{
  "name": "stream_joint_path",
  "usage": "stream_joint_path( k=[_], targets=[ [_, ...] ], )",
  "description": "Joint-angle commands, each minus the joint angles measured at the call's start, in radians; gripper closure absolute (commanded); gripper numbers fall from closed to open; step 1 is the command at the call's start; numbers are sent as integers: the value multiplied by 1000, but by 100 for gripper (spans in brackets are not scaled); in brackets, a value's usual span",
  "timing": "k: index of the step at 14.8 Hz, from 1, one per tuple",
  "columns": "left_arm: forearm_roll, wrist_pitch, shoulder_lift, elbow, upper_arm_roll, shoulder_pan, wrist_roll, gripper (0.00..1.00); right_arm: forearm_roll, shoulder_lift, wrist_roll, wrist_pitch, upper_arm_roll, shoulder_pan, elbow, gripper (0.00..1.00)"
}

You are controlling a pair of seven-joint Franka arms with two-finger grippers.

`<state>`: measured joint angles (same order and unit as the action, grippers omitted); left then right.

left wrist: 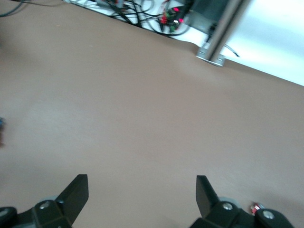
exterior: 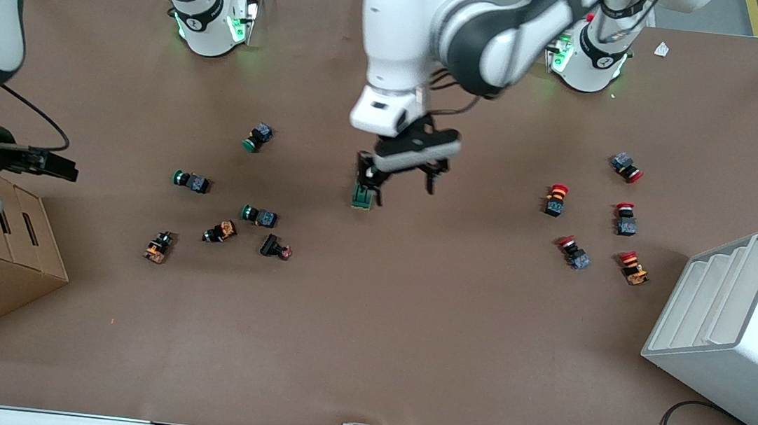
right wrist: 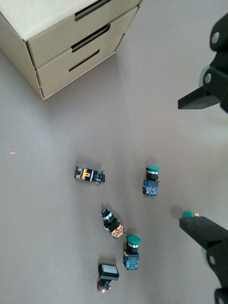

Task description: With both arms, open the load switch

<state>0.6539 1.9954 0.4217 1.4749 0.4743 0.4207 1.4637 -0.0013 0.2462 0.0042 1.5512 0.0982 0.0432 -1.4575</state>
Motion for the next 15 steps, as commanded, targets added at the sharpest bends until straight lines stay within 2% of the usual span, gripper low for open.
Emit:
stream_joint_path(
  k=[1,7,10,12,14,15],
  targets=[
    [-130,-53,-73,5,7,-106,-151,0,-22,-48,-10,3,11,11,-35,0],
    [-368,-96,-179,1,-8,-315,-475,0,-23,-79,-13,3,-14,-15,-37,0],
    [-399,-130,-266,44,-94,-332,-694,0,-23,-88,-50,6,-44,-51,-35,0],
    [-474,-135,-313,56,-156,-345,-817,0,-23,-96,-58,4,-49,-66,-37,0],
    [-537,-165,-340,56,-201,-355,-917,0,-22,-99,-58,4,-101,-110,-35,0],
    [-540,-199,-357,56,-213,-358,-977,0,-22,-102,-58,4,-103,-111,-35,0]
  ],
)
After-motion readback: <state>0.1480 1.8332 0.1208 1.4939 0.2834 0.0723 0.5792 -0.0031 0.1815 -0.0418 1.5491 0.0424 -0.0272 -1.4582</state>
